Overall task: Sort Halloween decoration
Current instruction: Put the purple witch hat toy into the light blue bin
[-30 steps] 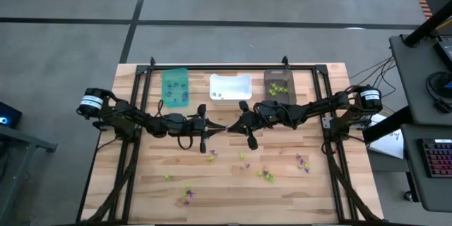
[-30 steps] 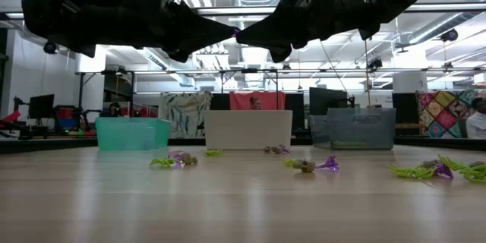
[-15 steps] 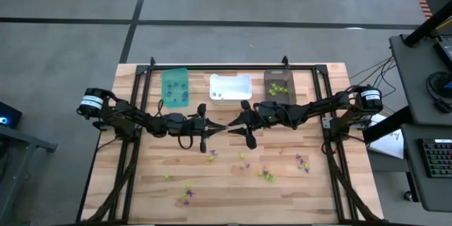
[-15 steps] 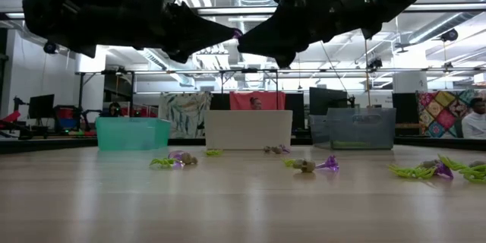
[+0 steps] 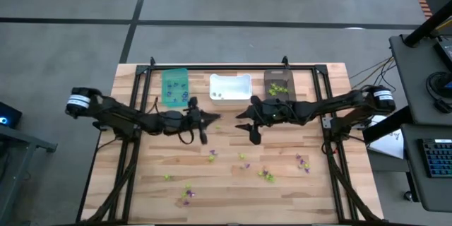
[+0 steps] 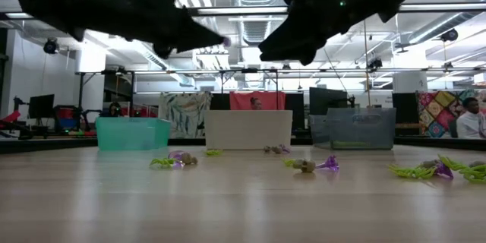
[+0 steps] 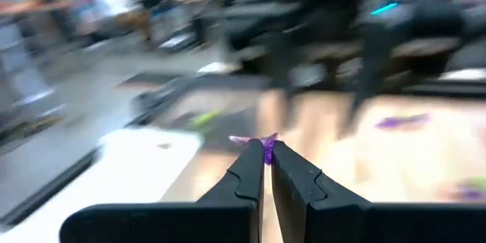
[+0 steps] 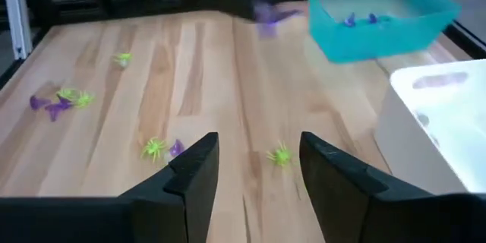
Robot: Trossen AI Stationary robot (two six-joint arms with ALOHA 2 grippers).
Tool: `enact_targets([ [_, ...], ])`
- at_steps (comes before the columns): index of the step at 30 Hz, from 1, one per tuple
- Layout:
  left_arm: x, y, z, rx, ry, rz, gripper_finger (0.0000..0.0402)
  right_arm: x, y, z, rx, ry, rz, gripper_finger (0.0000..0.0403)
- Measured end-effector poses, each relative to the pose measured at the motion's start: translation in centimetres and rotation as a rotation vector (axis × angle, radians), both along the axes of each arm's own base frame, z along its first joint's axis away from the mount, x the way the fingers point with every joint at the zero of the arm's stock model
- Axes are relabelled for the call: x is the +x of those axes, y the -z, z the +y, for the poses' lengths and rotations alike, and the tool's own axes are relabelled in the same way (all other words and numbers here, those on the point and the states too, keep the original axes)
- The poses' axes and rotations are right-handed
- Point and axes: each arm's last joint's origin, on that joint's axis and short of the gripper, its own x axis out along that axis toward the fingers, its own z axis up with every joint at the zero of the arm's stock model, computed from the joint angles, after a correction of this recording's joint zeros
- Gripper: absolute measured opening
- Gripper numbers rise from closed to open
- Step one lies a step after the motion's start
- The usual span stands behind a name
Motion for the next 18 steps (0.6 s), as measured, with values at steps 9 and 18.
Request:
enact_targets([
  [9,-4.2,-3.3,5.4,-0.119,-0.637,0.433,0.0000,-0.6,-0.9,0.0,0.004,0.022,-0.005,0.0176],
  [18,-6.9,-3.6,11.7,-0.449,-0.853,0.696,0.0000,-0.6,-0.8,0.0,0.018,0.030,-0.003,0.0176],
])
